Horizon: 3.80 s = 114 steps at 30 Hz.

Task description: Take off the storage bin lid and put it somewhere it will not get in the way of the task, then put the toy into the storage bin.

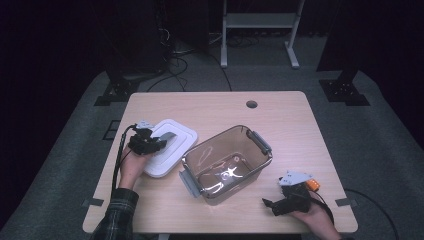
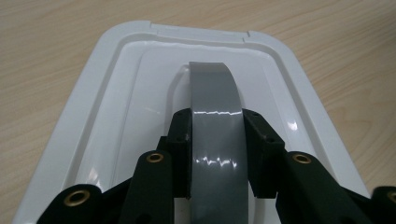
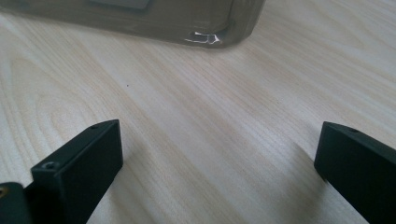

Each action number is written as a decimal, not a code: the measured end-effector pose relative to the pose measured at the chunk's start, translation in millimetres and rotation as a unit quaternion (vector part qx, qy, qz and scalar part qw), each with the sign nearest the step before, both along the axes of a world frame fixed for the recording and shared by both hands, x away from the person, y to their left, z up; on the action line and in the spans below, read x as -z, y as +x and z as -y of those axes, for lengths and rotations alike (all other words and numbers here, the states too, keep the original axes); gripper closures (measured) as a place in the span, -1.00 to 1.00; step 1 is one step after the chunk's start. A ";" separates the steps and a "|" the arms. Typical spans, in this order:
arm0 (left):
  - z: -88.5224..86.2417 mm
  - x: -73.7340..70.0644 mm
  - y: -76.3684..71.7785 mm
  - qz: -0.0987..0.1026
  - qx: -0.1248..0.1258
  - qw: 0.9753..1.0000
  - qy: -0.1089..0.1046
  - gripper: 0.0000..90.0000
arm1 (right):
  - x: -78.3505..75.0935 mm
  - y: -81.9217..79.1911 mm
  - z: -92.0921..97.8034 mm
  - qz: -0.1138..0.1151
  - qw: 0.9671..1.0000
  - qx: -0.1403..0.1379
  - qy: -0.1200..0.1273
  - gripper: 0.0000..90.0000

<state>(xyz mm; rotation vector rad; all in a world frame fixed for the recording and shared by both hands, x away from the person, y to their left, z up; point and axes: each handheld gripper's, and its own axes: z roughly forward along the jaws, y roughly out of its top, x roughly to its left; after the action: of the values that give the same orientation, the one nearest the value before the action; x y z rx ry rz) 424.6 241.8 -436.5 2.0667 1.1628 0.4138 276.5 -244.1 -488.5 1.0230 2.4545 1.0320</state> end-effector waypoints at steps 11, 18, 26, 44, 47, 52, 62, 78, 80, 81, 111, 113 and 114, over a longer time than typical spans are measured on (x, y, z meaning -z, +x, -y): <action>-3.2 9.2 1.8 -0.014 -0.003 1.000 0.006 0.47 | -0.1 -0.6 0.3 -0.001 1.000 0.002 0.001 -1.00; -2.0 15.3 2.5 -0.017 -0.002 1.000 0.021 0.46 | -0.1 -0.6 0.3 -0.001 1.000 0.001 0.001 -1.00; -3.5 12.0 -0.1 -0.005 -0.010 1.000 0.026 -0.06 | -0.1 -0.6 0.3 -0.001 1.000 0.001 0.001 -1.00; 5.0 -1.5 -33.2 -0.002 0.026 0.999 0.030 -0.95 | 0.1 -1.1 1.3 0.000 1.000 -0.003 -0.001 -1.00; 9.4 -0.6 -41.7 -0.003 0.036 0.999 0.036 -0.96 | 0.1 -1.2 1.4 0.000 1.000 -0.002 -0.001 -1.00; 15.7 -1.6 -57.7 0.001 0.054 0.998 0.039 -0.98 | 0.0 -1.2 1.5 -0.001 1.000 0.003 0.000 -1.00; 29.3 3.8 -92.2 -0.002 0.092 0.995 0.048 -1.00 | -0.1 -0.7 2.3 -0.001 1.000 0.000 0.000 -1.00; 52.8 22.7 -127.9 -0.004 0.149 0.987 0.053 -1.00 | -1.4 0.7 2.2 -0.006 1.000 -0.004 -0.006 -1.00; 56.0 23.4 -130.0 -0.004 0.154 0.987 0.050 -1.00 | -1.9 1.0 2.0 -0.007 1.000 -0.004 -0.009 -1.00; 57.8 24.3 -130.8 -0.003 0.159 0.986 0.051 -1.00 | -2.3 1.1 1.8 -0.009 1.000 -0.004 -0.011 -1.00; 66.9 48.3 -139.8 0.023 0.191 0.981 0.032 -1.00 | -40.1 -4.9 28.9 0.020 0.999 0.014 0.020 -0.68; 66.7 48.4 -139.8 0.023 0.191 0.981 0.032 -1.00 | -43.0 -4.1 33.0 0.022 0.999 0.023 0.021 -0.68; 66.6 48.4 -139.8 0.023 0.191 0.981 0.031 -1.00 | -43.7 -3.8 34.4 0.023 0.999 0.025 0.022 -0.68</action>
<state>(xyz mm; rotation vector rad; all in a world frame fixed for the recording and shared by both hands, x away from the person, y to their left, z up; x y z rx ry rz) 284.8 175.3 -484.9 2.2587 0.7080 0.3127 272.7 -278.5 -444.7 1.0576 2.3672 1.0862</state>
